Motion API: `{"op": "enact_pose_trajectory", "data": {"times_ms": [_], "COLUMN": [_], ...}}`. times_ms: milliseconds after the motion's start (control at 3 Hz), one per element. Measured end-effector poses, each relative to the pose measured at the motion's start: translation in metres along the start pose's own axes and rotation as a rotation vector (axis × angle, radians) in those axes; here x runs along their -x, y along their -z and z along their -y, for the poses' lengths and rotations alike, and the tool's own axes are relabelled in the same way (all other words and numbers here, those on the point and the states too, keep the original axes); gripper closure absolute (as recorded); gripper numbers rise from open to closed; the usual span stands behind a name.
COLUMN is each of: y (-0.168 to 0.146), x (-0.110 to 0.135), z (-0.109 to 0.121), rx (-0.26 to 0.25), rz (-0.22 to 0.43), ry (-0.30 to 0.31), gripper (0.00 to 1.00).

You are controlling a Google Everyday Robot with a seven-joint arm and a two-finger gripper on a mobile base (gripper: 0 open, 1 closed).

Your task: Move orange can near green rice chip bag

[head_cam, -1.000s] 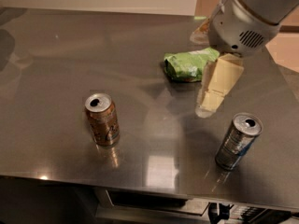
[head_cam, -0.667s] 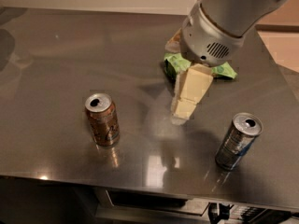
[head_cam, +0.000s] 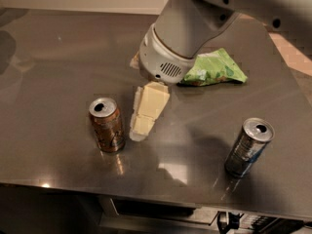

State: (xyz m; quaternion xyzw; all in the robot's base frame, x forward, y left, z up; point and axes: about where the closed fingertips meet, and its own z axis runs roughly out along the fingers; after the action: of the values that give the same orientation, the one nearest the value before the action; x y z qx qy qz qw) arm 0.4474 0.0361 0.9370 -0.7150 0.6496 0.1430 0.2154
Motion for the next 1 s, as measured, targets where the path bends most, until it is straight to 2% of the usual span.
{"op": "enact_pose_trajectory", "data": {"times_ms": [333, 1000], "y": [-0.028, -0.064], "x": [0.023, 0.039], "z": [-0.002, -0.008], "rx": [0.021, 0.059], "rz": [0.020, 0.012], "ry": [0.019, 0.036], "gripper": [0.00, 0.00]}}
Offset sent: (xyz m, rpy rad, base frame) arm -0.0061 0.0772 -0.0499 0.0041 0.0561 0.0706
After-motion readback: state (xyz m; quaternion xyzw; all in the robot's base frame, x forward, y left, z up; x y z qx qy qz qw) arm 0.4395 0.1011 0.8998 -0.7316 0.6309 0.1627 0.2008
